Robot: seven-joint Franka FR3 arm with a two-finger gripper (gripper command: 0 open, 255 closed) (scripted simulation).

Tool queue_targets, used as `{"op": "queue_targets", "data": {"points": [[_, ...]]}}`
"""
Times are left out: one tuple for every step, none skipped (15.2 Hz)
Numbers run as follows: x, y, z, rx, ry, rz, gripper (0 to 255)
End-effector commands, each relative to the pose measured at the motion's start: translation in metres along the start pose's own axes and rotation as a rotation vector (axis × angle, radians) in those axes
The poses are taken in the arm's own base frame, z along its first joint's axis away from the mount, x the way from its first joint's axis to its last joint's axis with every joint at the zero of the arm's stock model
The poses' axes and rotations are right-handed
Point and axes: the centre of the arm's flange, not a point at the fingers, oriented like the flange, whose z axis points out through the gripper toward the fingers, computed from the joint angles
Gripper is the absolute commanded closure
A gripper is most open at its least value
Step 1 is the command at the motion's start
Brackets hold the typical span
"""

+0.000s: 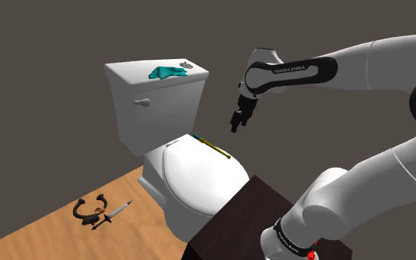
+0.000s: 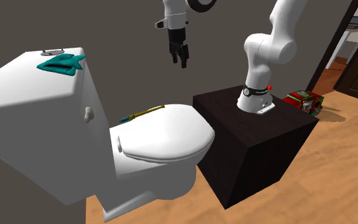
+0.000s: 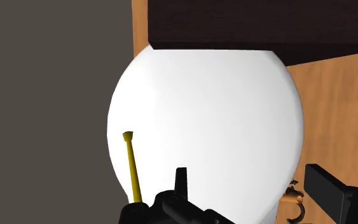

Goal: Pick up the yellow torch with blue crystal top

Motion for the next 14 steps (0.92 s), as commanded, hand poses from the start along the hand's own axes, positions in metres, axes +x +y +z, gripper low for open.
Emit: {"op": "queue_targets", "data": {"points": [[0.011,0.014,0.018,0.012,0.005,-0.006,0],[0.018,0.022,0.027,0.018,0.007,-0.008,0],[0.024,0.030,0.036,0.025,0.009,-0.011,0],[0.031,0.037,0.045,0.031,0.010,-0.013,0],[0.038,0.045,0.054,0.037,0.012,-0.016,0],[0.044,0.052,0.063,0.044,0.014,-0.018,0],[0.051,0.060,0.073,0.050,0.015,-0.020,0],[0.058,0.067,0.082,0.057,0.017,-0.023,0],[0.065,0.074,0.091,0.063,0.019,-0.025,0],[0.072,0.081,0.101,0.070,0.020,-0.028,0],[0.078,0.088,0.110,0.076,0.022,-0.030,0],[0.085,0.095,0.120,0.083,0.024,-0.033,0],[0.092,0.102,0.129,0.089,0.025,-0.035,0],[0.099,0.109,0.139,0.095,0.027,-0.038,0]]}}
